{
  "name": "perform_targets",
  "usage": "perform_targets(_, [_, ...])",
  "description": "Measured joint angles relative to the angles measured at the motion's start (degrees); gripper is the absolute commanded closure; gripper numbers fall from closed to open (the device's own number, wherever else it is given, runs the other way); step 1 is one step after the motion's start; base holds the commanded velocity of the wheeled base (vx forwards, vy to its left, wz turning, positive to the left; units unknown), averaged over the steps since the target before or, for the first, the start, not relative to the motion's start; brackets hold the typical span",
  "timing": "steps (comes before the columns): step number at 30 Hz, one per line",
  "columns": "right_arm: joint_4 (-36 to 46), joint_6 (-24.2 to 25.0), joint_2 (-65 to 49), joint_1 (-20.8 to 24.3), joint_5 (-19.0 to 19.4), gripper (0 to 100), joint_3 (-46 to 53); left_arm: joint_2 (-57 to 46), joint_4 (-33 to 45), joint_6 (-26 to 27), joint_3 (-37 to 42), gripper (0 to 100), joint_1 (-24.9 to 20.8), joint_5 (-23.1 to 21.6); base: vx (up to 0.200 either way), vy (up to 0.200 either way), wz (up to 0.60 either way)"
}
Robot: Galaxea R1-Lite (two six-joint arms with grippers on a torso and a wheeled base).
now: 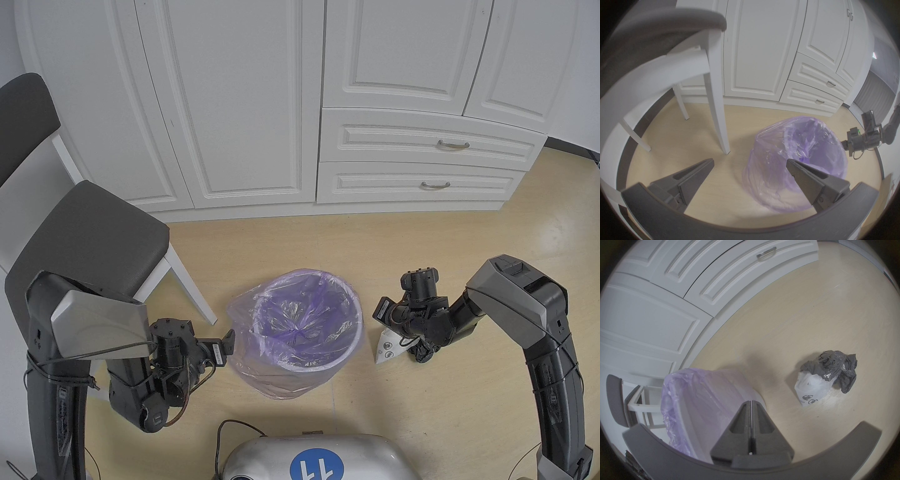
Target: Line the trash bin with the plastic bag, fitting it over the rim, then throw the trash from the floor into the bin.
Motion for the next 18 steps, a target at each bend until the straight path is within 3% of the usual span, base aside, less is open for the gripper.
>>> perform_targets(6, [-0.66, 0.69, 0.63, 0.02, -1.38, 100, 0.77, 5.85, 4.95, -0.44, -10.56, 0, 1.60, -1.89, 0.000, 0.000, 0.00])
perform_targets(13, [-1.01, 0.46, 1.07, 0.00, -1.80, 100, 1.18, 9.46, 16.91, -0.55, -23.03, 0, 3.83, -2.57, 0.000, 0.000, 0.00])
perform_targets(18, [-1.17, -0.41, 1.29, 0.02, -1.94, 100, 1.46, 11.43, 29.92, -0.41, -32.04, 0, 5.46, -4.73, 0.000, 0.000, 0.00])
